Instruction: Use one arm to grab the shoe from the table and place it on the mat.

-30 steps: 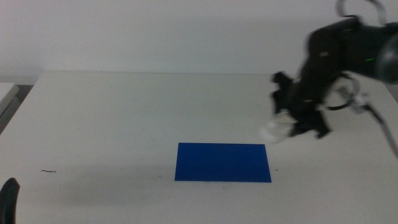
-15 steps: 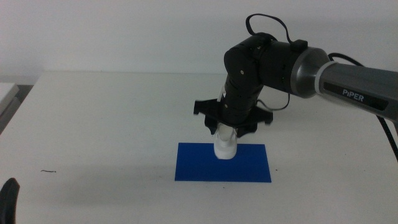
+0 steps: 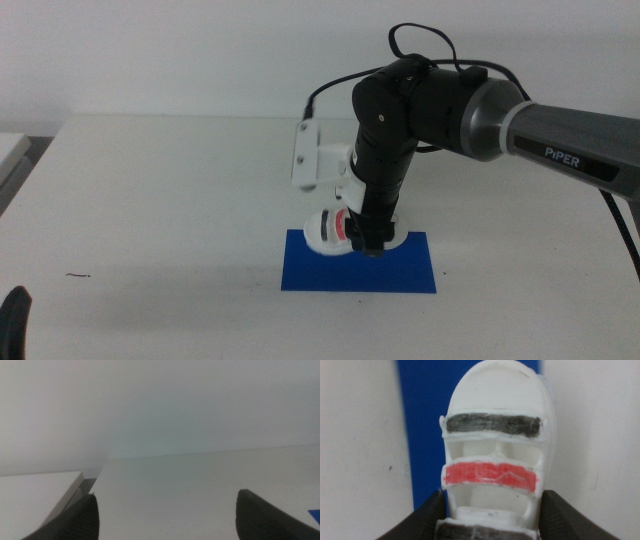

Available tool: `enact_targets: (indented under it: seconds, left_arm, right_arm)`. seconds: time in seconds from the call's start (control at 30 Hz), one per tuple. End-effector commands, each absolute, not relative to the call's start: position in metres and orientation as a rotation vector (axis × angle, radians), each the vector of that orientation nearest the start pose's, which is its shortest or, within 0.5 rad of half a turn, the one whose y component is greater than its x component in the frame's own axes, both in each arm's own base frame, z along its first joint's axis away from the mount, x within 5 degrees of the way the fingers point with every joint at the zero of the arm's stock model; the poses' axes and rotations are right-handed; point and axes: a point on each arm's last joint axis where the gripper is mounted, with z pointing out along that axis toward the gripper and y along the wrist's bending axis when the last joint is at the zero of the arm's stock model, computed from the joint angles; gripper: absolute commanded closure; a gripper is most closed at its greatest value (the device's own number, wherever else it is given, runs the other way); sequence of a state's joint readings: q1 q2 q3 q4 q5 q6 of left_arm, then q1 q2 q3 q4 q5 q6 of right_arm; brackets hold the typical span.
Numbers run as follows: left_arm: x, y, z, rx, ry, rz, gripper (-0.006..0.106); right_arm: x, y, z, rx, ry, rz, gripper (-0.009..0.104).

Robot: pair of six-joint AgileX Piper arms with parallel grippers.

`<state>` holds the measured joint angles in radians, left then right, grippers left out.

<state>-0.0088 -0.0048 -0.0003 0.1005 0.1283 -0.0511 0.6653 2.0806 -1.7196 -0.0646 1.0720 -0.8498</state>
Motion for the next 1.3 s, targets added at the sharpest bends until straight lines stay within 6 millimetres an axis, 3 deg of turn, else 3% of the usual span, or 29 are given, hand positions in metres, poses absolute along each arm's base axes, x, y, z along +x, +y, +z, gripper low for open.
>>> enact_targets:
  seconds: [0.0,0.43,0.7,0.8,0.97,1.03,1.13,1.2,1.27]
  left_arm:
    - [0.056,0.001,0.203,0.032,1.599,0.034,0.007]
    - [0.056,0.001,0.203,0.032,1.599,0.034,0.007]
    - [0.056,0.001,0.203,0.032,1.599,0.034,0.007]
    - [0.056,0.001,0.203,0.032,1.599,0.034,0.007]
    - [0.056,0.001,0.203,0.032,1.599,0.034,0.007]
    - [0.056,0.001,0.203,0.032,1.599,0.034,0.007]
    - [0.056,0.001,0.203,0.032,1.599,0.034,0.007]
    - [0.056,0.001,0.203,0.032,1.599,0.034,0.007]
    - [0.056,0.001,0.203,0.032,1.599,0.034,0.007]
  right_arm:
    - [0.346,0.267,0.214,-2.223,1.934,-0.129,0.096]
    - [0.358,0.273,0.189,-1.993,2.118,-0.08,0.096]
    - [0.357,0.272,0.183,-2.019,2.144,-0.074,0.093]
    - [0.356,0.271,0.183,-2.03,2.156,-0.072,0.077]
    - [0.355,0.27,0.182,-2.041,2.168,-0.07,0.033]
    - [0.355,0.27,0.182,-2.039,2.167,-0.071,0.024]
    - [0.351,0.267,0.2,-1.983,2.169,-0.079,0.021]
    - [0.345,0.258,0.229,-1.872,2.155,-0.115,0.021]
    - [0.333,0.235,0.261,-1.631,2.171,-0.147,0.021]
